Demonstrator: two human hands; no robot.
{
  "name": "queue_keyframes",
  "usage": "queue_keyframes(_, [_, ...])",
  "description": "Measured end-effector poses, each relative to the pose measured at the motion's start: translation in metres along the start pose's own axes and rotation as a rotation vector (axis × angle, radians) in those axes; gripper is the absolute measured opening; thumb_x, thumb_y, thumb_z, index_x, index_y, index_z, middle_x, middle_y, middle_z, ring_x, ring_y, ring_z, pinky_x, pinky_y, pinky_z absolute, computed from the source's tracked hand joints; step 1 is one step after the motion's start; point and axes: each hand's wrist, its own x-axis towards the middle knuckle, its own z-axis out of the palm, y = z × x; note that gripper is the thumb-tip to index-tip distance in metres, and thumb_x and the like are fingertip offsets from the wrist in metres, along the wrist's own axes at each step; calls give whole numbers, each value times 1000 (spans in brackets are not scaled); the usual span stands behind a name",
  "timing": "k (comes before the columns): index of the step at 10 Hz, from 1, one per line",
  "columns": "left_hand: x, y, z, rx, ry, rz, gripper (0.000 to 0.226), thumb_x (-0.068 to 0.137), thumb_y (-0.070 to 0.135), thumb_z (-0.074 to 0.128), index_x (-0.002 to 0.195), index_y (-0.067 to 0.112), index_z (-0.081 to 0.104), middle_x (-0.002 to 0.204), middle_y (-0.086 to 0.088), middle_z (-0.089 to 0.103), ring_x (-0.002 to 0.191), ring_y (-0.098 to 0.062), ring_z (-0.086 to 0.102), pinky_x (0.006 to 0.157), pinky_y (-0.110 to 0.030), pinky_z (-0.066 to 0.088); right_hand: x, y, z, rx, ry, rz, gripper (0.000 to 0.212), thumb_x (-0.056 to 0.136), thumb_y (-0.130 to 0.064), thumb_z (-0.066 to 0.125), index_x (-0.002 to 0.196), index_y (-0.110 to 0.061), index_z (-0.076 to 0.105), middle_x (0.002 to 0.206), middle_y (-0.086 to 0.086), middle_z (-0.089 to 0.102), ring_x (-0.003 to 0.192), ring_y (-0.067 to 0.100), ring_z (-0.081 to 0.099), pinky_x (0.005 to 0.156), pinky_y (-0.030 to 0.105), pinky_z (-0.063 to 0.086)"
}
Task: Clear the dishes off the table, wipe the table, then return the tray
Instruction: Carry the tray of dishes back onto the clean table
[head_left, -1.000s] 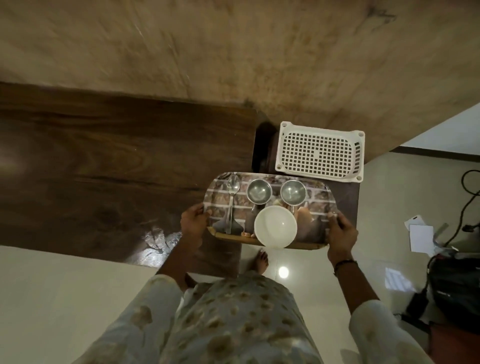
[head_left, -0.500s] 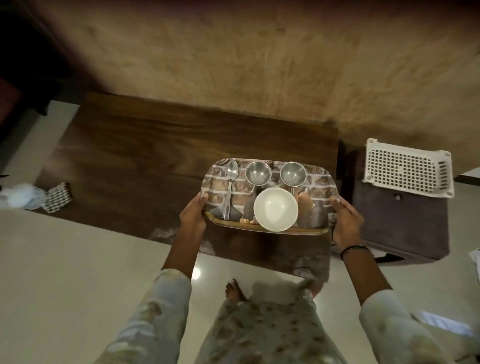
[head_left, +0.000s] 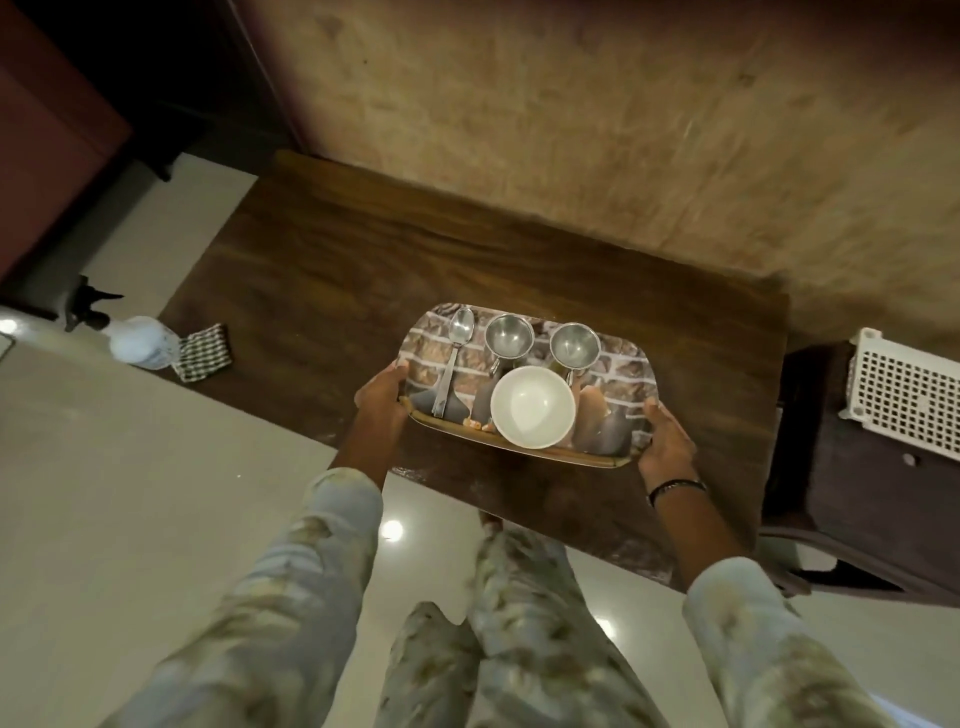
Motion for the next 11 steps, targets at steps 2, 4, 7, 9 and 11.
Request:
queue_keyframes(2, [64,11,-25,1034,-99,396,38,96,13,44,133,14,50,135,-6,53,113,-14,47,105,-29,36,30,34,48,-55,37,22,6,89,-11,64,92,-12,69,93,8,69,63,16,55,57,27,44])
queue_keyframes(4, [135,25,-7,1163,-143,405,39,93,3,44,131,5,50,139,-17,49,130,-32,44,107,-35,35,77,64,94,-88,106,5,7,90,-11,63,85,-13,66,61,-8,68,42,5,55,42,19,43])
queue_keyframes(7, [227,39,13,1360,-174,342,42,92,3,46,134,7,48,143,-14,44,132,-31,42,108,-33,35,124,86,142,-136,123,60,16,94,-17,58,82,-14,68,63,-3,68,49,10,60,49,22,50])
queue_keyframes(9, [253,59,12,1498,-250,390,51,83,-3,57,133,3,47,134,-19,52,121,-34,51,97,-40,44,135,101,163,-132,149,110,15,93,-17,59,80,-15,68,56,-7,68,44,8,58,45,20,47])
queue_keyframes(11, [268,65,19,1516,-196,332,50,87,-3,52,136,5,44,145,-15,40,134,-33,38,108,-38,32,140,109,173,-134,193,118,10,91,-17,63,84,-15,70,63,-5,68,55,12,60,51,23,50])
